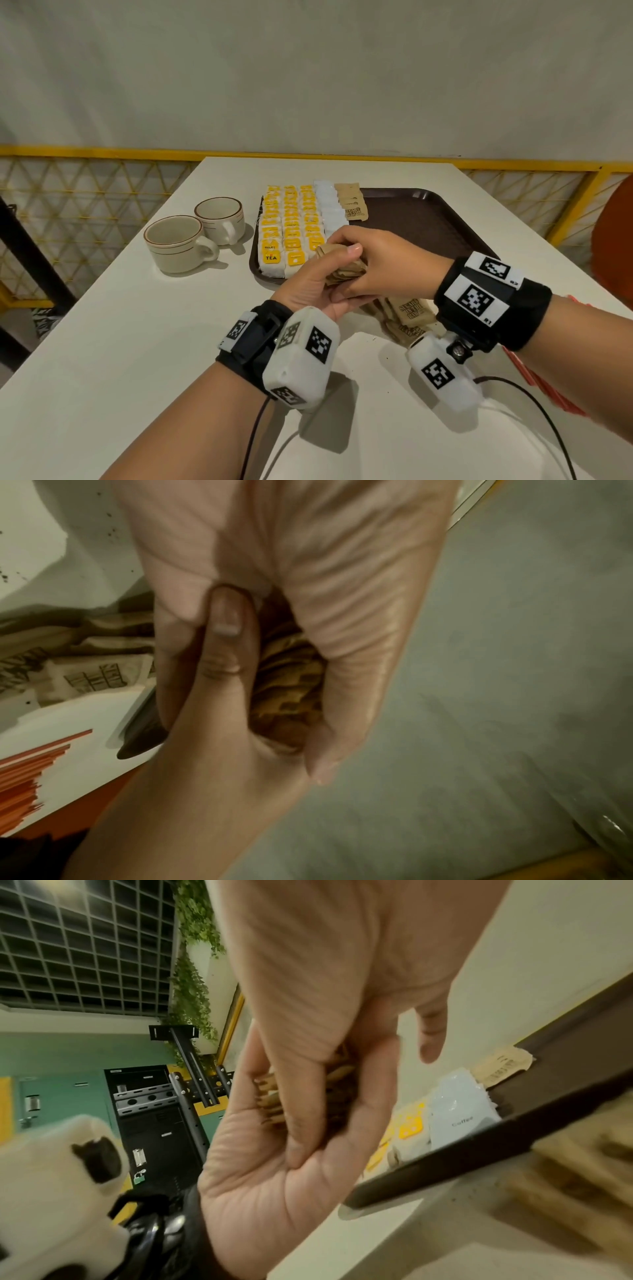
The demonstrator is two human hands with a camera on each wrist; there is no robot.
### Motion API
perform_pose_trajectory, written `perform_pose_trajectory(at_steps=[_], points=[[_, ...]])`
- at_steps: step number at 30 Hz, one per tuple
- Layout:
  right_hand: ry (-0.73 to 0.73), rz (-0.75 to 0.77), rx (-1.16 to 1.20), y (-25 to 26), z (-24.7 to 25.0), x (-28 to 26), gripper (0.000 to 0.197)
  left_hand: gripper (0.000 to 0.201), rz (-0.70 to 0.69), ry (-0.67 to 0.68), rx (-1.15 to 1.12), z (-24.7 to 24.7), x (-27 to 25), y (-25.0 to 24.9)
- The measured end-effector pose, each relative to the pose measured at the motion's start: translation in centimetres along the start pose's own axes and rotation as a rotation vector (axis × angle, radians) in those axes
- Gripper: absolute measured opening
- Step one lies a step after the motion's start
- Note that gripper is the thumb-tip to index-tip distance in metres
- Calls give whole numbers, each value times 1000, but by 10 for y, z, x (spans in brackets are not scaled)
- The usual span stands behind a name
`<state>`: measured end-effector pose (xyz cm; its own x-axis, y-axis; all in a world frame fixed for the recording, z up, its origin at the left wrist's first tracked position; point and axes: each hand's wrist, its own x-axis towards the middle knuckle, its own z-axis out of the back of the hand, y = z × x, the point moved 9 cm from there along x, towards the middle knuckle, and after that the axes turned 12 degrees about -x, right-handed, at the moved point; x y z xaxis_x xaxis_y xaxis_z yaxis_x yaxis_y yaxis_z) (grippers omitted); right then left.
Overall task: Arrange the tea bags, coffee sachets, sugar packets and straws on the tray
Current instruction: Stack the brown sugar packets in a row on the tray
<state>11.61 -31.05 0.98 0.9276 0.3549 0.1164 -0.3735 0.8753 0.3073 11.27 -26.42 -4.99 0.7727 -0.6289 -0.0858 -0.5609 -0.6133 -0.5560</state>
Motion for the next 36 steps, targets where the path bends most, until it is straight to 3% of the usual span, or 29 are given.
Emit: perform_pose_trajectory(at_steps=[3, 6, 9, 10, 15, 18, 21, 22, 24, 30, 33, 36], points=[[37, 8, 21, -5, 13, -4, 73, 11, -13, 77, 26, -4, 3, -5], [88, 29, 62, -8, 28, -10, 63, 8, 17, 135, 119, -7, 2, -6], [82, 58, 106, -10, 36, -12, 40, 56, 77, 174, 187, -4, 3, 0], [66, 59, 134, -10, 38, -12, 35, 62, 91, 192, 194, -6, 3, 1], [89, 46, 185, -9, 37, -12, 27, 58, 139, 240, 185, -13, 0, 5], [179, 20, 103, -12, 27, -11, 24, 68, 129, 232, 152, -14, -1, 2], [265, 16, 111, -14, 17, -13, 32, 89, 112, 131, 146, -5, 2, 1], [271, 18, 155, -13, 16, -14, 34, 89, 120, 104, 145, -2, 3, 1], [221, 1, 291, -14, 19, -13, 33, 71, 130, 58, 122, 1, 3, 1], [12, -239, 1048, -49, 44, -5, 28, 32, -12, -142, -168, 15, 9, -29], [-74, -362, 1138, -81, 59, 2, 21, 17, -58, -129, 81, 8, 24, -74], [-41, -424, 983, -113, 59, 14, 19, 20, -114, -169, 659, -10, 50, -125]])
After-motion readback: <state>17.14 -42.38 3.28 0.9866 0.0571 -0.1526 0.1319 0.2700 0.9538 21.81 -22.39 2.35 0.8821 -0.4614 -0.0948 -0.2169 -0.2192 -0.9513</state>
